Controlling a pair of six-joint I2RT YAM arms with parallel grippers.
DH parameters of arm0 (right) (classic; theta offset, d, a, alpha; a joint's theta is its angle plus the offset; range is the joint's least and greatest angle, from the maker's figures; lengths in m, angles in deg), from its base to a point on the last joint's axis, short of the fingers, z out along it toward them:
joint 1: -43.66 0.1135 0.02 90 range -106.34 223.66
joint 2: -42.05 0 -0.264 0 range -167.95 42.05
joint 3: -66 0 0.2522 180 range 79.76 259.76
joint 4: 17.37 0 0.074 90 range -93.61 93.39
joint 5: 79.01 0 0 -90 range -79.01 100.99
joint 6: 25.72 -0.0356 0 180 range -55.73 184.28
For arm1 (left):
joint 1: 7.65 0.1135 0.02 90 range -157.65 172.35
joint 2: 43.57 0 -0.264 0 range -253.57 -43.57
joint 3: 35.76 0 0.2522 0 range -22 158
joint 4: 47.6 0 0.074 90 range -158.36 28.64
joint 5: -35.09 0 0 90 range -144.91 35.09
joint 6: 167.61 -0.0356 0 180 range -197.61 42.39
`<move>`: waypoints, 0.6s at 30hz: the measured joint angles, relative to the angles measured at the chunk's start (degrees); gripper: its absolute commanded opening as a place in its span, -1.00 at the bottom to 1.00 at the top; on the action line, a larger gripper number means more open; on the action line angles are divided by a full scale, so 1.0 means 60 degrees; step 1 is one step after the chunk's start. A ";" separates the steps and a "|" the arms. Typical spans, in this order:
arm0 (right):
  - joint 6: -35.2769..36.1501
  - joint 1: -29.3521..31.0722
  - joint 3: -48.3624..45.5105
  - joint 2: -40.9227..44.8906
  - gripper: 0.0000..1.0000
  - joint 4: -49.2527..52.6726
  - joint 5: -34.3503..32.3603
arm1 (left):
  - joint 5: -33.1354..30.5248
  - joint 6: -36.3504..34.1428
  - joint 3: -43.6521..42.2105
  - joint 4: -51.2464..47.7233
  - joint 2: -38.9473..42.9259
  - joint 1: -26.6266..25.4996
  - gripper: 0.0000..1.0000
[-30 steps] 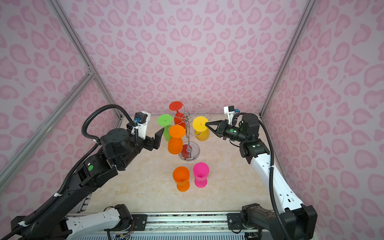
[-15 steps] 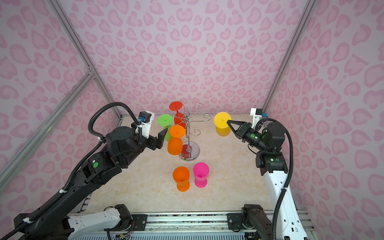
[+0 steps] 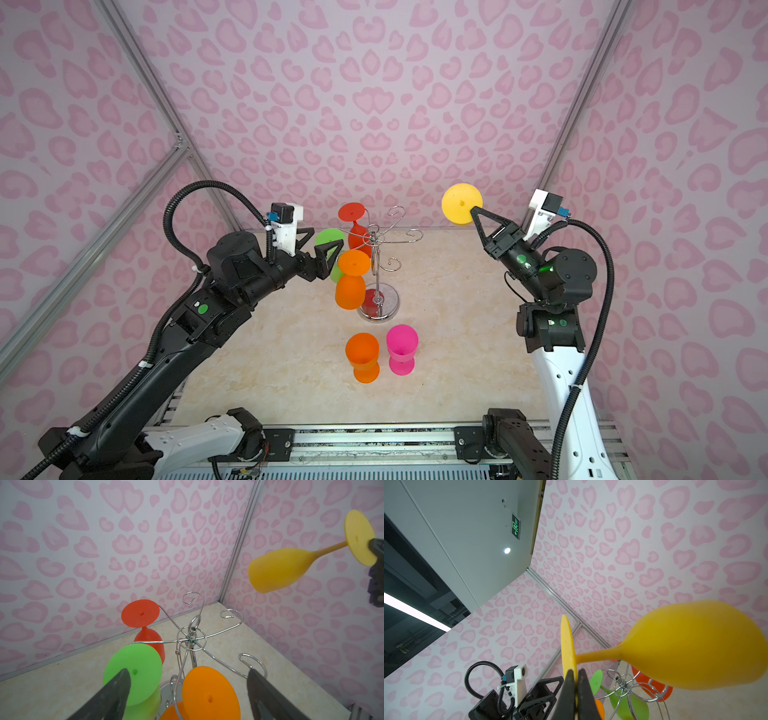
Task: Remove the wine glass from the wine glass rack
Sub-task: 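Lift the yellow glass off its hook and raise it with the right gripper, then grasp the yellow glass's bowl with the left gripper beside the right gripper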
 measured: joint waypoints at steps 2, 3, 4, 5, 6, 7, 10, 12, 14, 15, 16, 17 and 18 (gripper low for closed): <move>-0.0317 0.0499 -0.0106 -0.0248 -1.00 -0.0943 -0.0197 | 0.0958 0.0444 -0.0339 0.0550 -0.0073 0.0488 0.80; -0.0528 0.0838 -0.0120 -0.0441 -1.00 -0.1530 -0.0262 | 0.1617 0.0787 -0.0525 0.0860 -0.0142 0.0769 0.80; -0.0681 0.1024 -0.0120 -0.0550 -1.00 -0.1869 -0.0295 | 0.2055 0.1016 -0.0656 0.1158 -0.0189 0.0973 0.80; -0.0827 0.1260 -0.0120 -0.0714 -1.00 -0.2379 -0.0328 | 0.2550 0.1311 -0.0787 0.1541 -0.0248 0.1191 0.80; -0.1035 0.1490 -0.0120 -0.0900 -1.00 -0.2940 -0.0357 | 0.3031 0.1610 -0.0878 0.1902 -0.0310 0.1392 0.80; -0.1260 0.1672 -0.0120 -0.1111 -1.00 -0.3483 -0.0353 | 0.3453 0.1865 -0.0936 0.2291 -0.0382 0.1541 0.80; -0.2076 0.2302 0.0047 -0.1909 -1.00 -0.5045 -0.0364 | 0.4532 0.2524 -0.1122 0.3402 -0.0568 0.1829 0.82; -0.2699 0.2728 0.0153 -0.2422 -1.00 -0.5858 -0.0280 | 0.5140 0.2925 -0.1231 0.4036 -0.0674 0.1974 0.82; -0.3115 0.3042 0.0222 -0.2801 -1.00 -0.6488 -0.0244 | 0.5599 0.3231 -0.1322 0.4623 -0.0765 0.2102 0.82; -0.3381 0.3195 0.0259 -0.3013 -1.00 -0.6845 -0.0244 | 0.5832 0.3446 -0.1370 0.4980 -0.0831 0.2182 0.83; -0.3599 0.3304 0.0306 -0.3187 -1.00 -0.7151 -0.0251 | 0.6018 0.3643 -0.1388 0.5275 -0.0896 0.2248 0.83; -0.3781 0.3435 0.0342 -0.3359 -1.00 -0.7431 -0.0248 | 0.6171 0.3810 -0.1395 0.5537 -0.0969 0.2310 0.83; -0.4044 0.3563 0.0412 -0.3552 -1.00 -0.7770 -0.0259 | 0.6309 0.3971 -0.1395 0.5799 -0.1049 0.2375 0.83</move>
